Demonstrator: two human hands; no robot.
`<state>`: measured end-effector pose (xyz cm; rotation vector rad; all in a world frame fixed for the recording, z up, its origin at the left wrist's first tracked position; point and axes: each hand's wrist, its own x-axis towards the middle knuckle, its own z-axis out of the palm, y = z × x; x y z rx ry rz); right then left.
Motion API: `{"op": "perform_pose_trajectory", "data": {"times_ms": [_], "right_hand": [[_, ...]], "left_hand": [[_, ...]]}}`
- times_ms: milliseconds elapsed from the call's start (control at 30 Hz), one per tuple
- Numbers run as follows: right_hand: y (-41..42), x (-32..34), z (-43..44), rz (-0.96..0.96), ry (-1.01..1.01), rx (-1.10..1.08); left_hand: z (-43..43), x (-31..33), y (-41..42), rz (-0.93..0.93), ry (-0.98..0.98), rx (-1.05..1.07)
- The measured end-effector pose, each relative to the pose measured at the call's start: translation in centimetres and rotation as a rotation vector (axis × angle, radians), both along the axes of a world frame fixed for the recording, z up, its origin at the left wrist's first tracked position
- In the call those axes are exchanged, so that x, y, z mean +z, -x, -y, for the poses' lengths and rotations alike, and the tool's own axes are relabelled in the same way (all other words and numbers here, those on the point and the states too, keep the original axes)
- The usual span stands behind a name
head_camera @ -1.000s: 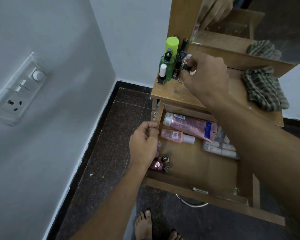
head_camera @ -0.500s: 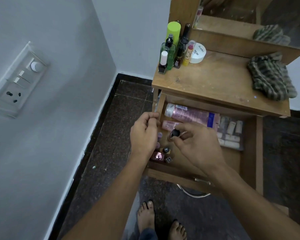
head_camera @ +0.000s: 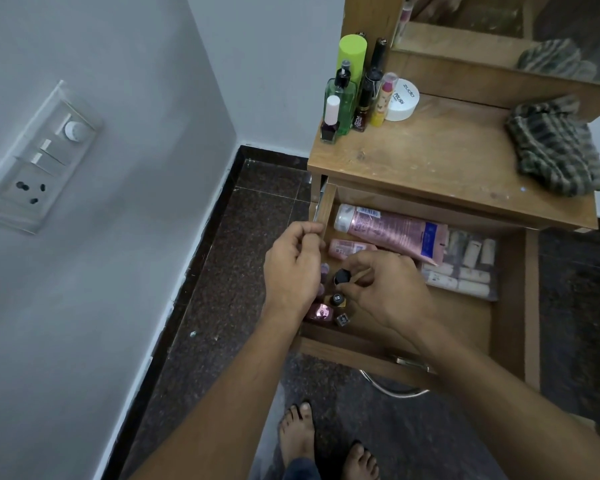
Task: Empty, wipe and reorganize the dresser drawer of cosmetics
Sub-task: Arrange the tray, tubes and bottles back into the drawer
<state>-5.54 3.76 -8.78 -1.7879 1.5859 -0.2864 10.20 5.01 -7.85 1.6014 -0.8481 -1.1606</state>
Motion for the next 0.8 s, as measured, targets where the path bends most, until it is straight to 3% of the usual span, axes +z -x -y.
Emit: {"op": "perform_pose_trajectory", "data": {"times_ms": [233, 433, 533, 800], "right_hand": [[0.9, 1.3, 0.4, 0.005, -0.004, 0.034], [1.8, 8.2, 6.4, 0.098, 0.382, -0.167], [1.3, 11.2, 11.2, 0.025, 0.549, -0.240], [-1.2, 11.9, 18.0, -0.166, 0.543, -0.209]], "left_hand": [[-0.1, -0.1, -0.1, 0.011, -0.001, -0.002], [0.0, -0.3, 0.0, -0.019, 0.003, 0.009], [-0.1, -0.3, 0.1, 0.025, 0.012, 0.008], [0.0, -0.3, 0.1, 0.085, -0.004, 0.003]]}}
